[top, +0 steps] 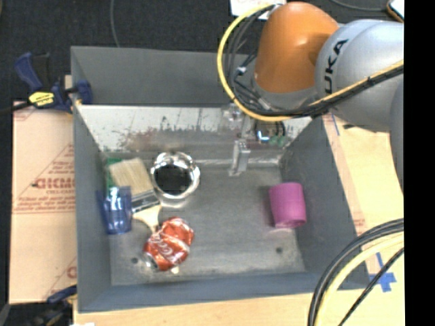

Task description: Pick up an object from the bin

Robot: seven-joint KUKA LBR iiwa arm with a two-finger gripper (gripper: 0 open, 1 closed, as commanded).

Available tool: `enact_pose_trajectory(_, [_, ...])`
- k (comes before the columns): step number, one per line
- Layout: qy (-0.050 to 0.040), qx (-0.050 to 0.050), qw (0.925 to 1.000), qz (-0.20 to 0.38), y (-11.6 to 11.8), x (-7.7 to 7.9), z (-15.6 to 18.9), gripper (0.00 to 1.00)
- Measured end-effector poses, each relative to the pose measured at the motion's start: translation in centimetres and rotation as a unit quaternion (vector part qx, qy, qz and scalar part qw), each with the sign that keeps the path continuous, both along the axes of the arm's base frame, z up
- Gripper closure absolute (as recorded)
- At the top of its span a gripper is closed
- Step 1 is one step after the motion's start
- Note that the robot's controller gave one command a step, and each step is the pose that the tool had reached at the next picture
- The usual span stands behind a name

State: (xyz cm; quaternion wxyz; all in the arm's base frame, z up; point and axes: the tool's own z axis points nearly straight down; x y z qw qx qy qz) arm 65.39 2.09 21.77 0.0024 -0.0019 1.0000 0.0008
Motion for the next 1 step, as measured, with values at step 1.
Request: enact_pose_trajectory(1, [0.0000, 0.000, 1.0000, 0.000, 0.00, 0.00, 0.00, 0.00])
